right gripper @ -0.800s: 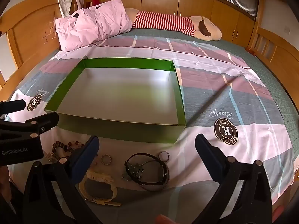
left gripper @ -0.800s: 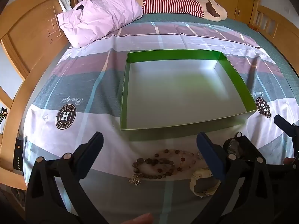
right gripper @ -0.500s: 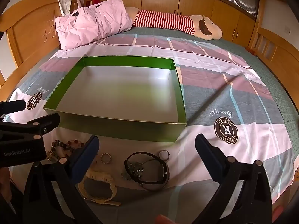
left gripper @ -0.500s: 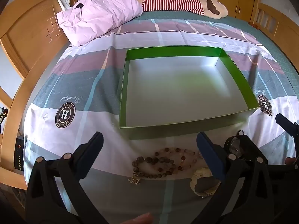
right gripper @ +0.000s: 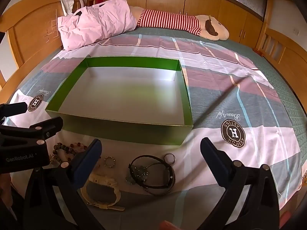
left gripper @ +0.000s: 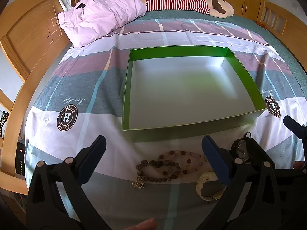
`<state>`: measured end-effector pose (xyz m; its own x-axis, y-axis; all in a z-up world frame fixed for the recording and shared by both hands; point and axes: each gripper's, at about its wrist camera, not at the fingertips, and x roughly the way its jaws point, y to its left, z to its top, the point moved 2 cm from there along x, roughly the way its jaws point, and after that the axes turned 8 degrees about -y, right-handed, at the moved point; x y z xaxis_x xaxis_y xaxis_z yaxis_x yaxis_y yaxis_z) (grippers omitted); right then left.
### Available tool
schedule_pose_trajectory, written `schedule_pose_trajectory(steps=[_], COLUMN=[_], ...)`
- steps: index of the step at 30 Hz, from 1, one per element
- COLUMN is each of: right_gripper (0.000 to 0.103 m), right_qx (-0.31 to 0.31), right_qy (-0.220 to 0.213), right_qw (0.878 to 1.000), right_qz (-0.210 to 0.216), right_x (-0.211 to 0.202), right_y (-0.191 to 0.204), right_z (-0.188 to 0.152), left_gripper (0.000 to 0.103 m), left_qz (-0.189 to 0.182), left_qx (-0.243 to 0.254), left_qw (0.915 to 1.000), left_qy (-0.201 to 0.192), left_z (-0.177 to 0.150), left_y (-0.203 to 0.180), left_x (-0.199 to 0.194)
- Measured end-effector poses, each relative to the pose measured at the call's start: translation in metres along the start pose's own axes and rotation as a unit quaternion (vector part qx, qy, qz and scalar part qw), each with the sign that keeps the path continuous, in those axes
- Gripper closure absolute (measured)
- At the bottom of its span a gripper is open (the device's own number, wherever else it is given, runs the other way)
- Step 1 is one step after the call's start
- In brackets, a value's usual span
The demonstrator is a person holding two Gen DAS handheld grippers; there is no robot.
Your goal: Organize jewelry
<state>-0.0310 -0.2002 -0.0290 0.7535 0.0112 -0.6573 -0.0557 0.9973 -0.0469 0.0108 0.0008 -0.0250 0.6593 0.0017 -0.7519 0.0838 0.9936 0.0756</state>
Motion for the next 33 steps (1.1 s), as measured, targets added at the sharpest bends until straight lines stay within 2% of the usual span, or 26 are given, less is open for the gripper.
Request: schedule_pose_trajectory(steps=[33], right_gripper=[0.001], right_qx=[0.001], right_qy=[0.001], right_qw=[1.0], right_qz=[0.001], right_x=[-0.0003], right_y=[0.0026], right_z=[-0.0004], left_gripper=[0.002], left_qz=[-0.001], left_qx=[-0.001], left_qw=[1.0], left_qy=[0.003], left_z=[-0.0023], left_y=[0.0004], left_x=[-0.0003])
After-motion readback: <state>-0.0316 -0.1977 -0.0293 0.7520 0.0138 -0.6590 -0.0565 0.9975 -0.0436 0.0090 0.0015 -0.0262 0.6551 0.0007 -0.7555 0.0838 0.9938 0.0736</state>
